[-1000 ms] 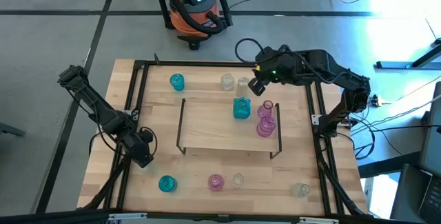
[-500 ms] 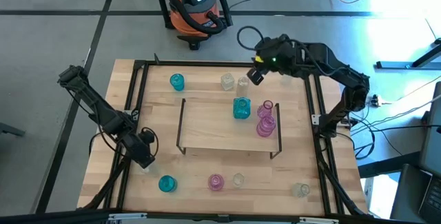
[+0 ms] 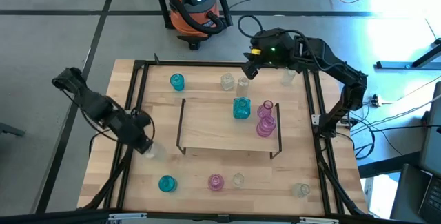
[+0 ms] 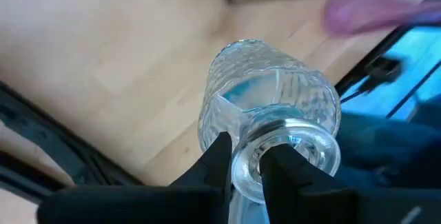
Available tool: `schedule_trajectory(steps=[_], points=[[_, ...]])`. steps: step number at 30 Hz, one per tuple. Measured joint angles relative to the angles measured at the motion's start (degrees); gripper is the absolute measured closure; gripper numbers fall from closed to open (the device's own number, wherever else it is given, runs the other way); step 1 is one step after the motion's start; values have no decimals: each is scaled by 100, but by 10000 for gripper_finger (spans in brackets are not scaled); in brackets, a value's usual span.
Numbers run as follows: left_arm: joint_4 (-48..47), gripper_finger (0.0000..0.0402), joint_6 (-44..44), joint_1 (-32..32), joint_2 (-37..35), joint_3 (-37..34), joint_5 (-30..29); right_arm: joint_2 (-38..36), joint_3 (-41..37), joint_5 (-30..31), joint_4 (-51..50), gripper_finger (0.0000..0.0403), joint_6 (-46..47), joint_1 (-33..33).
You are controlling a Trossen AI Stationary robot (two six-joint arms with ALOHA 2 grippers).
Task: Sort vases onto shelf
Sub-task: Put the bottom left transparent vase on the shelf
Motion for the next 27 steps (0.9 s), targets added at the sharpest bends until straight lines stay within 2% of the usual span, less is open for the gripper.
schedule_trajectory(steps=[3, 8, 12, 15, 19, 23, 27], points=[[-383, 358, 354, 345, 17, 648, -404, 55, -2, 24, 246, 274, -110, 0], [-342, 358, 1281, 992, 52, 1551, -1394, 110, 0, 24, 452, 274, -143, -2], [-102, 358, 2346, 1547, 268, 2155, -1550, 119, -2, 30, 409, 274, -223, -2], [199, 358, 3157, 1994, 569, 2538, -1315, 117, -2, 33, 376, 274, -225, -2], [314, 358, 4079, 2686, 1182, 3082, -259, 107, -2, 84, 363, 274, -228, -2], [-204, 358, 4786, 3329, 1940, 3719, 481, 102, -2, 85, 165, 274, -225, -2], [-1160, 358, 5776, 3954, 2638, 4508, 590, 102, -2, 87, -202, 274, -172, -2]])
